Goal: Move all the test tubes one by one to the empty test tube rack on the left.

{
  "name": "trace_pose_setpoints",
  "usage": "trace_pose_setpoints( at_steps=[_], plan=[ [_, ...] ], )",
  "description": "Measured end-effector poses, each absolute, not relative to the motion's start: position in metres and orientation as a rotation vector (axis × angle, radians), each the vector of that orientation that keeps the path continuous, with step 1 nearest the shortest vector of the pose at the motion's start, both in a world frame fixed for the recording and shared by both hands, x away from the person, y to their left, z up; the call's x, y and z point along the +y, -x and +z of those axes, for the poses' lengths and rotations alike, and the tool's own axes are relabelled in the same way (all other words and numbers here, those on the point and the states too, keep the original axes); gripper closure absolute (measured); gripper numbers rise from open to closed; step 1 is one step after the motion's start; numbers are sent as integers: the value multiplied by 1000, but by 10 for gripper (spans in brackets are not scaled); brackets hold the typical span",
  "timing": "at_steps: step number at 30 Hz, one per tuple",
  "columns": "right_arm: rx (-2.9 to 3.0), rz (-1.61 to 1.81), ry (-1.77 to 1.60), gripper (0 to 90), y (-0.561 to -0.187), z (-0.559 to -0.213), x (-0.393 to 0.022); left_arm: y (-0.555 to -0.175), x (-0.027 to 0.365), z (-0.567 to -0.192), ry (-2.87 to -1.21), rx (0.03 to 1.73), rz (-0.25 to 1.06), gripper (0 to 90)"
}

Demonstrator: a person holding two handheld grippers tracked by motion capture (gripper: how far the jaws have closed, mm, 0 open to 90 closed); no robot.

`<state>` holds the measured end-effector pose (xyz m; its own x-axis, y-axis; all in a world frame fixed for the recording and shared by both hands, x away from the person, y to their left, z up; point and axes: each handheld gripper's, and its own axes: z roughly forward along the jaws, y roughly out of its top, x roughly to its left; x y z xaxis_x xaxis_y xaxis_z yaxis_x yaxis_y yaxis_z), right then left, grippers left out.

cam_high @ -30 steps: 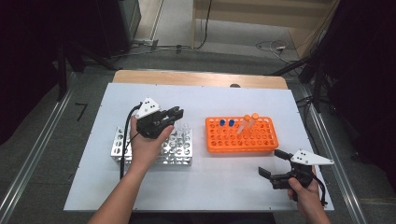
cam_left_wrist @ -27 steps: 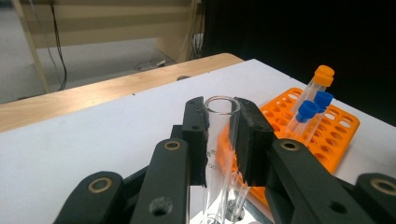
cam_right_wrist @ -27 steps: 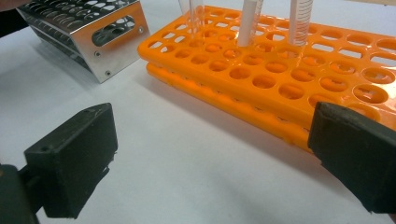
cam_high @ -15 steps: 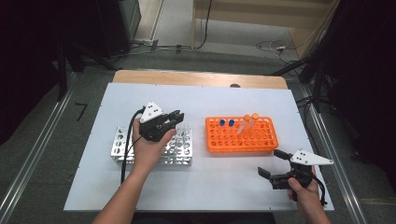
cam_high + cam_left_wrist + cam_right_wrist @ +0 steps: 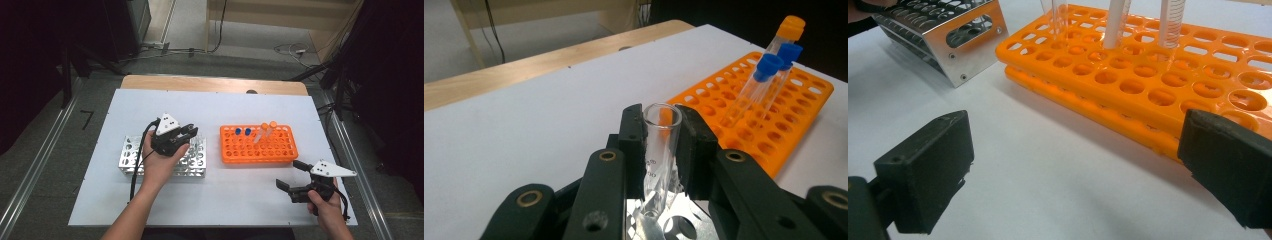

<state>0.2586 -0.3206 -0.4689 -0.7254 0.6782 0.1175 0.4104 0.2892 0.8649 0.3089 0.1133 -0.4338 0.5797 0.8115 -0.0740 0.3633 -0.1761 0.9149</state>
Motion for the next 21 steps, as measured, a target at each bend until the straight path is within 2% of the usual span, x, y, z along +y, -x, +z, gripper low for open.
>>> trace_pose_setpoints(
  at_steps=[11,13,21],
  plan=[
    [2301,1400,-995,3,-259,-470,-318,-309,113,-436,-1791,1015,471,718],
    [2301,1400,-993,3,-259,-470,-318,-307,114,-435,-1783,1020,461,684],
    [2288,1407,-993,3,-259,-468,-317,-290,116,-425,-1736,957,425,414]
  ],
)
